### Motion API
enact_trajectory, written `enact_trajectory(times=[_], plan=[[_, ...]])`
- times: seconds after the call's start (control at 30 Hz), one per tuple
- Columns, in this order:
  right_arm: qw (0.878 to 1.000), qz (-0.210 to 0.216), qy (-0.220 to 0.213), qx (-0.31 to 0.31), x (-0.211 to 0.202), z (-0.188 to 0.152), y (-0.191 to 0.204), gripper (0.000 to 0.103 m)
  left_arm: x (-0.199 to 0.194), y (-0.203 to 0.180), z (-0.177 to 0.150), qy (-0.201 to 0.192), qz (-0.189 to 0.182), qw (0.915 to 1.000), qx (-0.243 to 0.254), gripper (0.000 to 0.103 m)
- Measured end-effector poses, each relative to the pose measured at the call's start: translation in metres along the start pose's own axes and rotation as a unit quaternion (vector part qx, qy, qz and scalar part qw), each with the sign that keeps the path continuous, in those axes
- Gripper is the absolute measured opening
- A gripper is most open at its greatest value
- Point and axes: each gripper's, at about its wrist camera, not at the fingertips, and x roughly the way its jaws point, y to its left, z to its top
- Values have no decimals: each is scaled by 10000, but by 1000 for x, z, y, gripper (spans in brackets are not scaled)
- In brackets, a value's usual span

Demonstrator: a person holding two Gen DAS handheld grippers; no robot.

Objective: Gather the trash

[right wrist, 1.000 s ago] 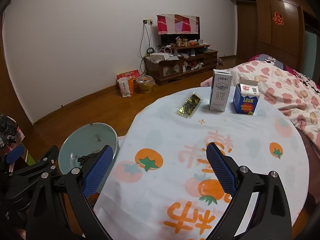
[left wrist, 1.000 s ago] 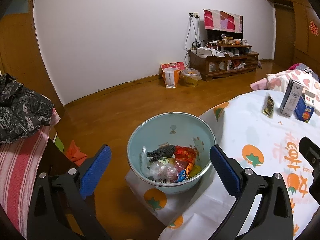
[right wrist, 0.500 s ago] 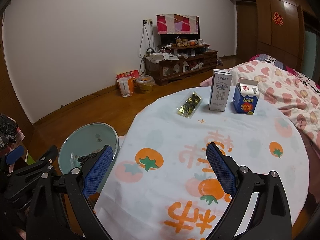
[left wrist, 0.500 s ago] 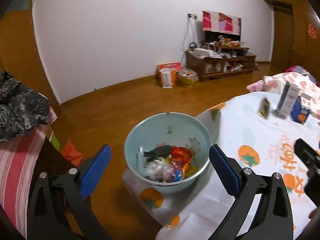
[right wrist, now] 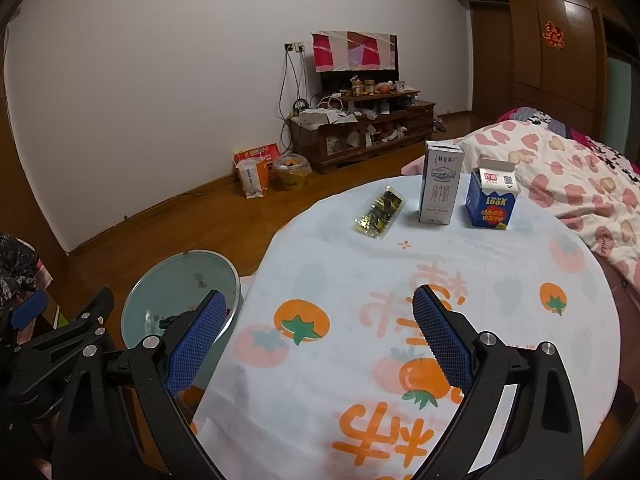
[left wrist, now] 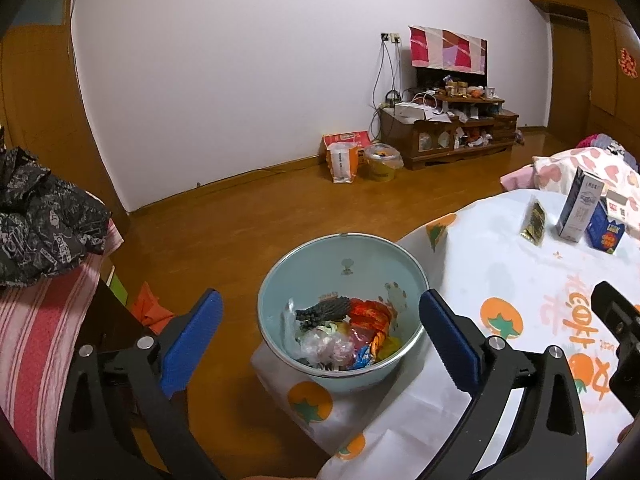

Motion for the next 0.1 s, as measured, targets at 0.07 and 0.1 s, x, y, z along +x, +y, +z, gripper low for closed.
enact_trajectory(times=[0.07,0.1], plan=[[10000,-5,-1,-2,0,0,0,93,-1,1,0,10,-23,10000,-16,97],[10000,-6,0,-8,0,0,0,93,-1,1,0,6,-22,10000,-28,97]])
